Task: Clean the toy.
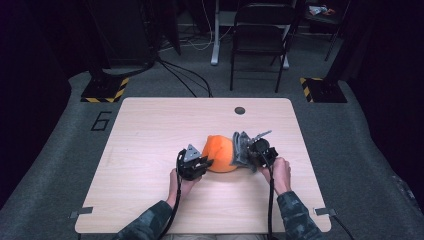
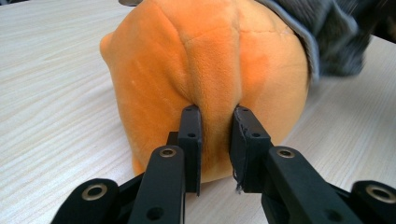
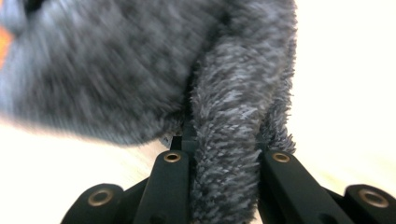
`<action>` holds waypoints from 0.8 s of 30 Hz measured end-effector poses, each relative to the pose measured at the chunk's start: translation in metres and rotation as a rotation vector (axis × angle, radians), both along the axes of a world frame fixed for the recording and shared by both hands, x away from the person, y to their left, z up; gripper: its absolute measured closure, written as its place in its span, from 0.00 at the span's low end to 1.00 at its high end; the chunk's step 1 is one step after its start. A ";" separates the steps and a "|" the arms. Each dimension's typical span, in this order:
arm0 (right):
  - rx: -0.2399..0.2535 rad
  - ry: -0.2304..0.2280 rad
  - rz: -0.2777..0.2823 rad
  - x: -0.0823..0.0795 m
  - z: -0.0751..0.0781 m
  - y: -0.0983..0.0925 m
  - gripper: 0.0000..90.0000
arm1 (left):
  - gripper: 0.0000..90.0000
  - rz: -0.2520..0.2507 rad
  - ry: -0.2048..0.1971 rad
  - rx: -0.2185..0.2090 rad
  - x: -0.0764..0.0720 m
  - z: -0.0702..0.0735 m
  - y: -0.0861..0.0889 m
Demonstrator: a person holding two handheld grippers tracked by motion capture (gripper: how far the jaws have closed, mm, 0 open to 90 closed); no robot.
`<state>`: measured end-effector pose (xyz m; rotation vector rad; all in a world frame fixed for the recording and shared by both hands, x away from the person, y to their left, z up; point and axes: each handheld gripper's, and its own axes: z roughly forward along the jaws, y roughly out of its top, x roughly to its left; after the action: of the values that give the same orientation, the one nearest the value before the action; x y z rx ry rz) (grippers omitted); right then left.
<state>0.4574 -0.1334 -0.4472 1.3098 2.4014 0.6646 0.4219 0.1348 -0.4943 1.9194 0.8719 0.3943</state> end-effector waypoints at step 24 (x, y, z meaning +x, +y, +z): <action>0.097 -0.017 0.064 -0.003 0.000 0.020 0.86 | 0.85 0.010 -0.045 0.058 -0.007 -0.007 -0.009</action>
<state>0.4548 -0.1130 -0.4471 1.2635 2.4335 0.8163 0.4151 0.1260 -0.5017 1.9524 0.8500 0.4715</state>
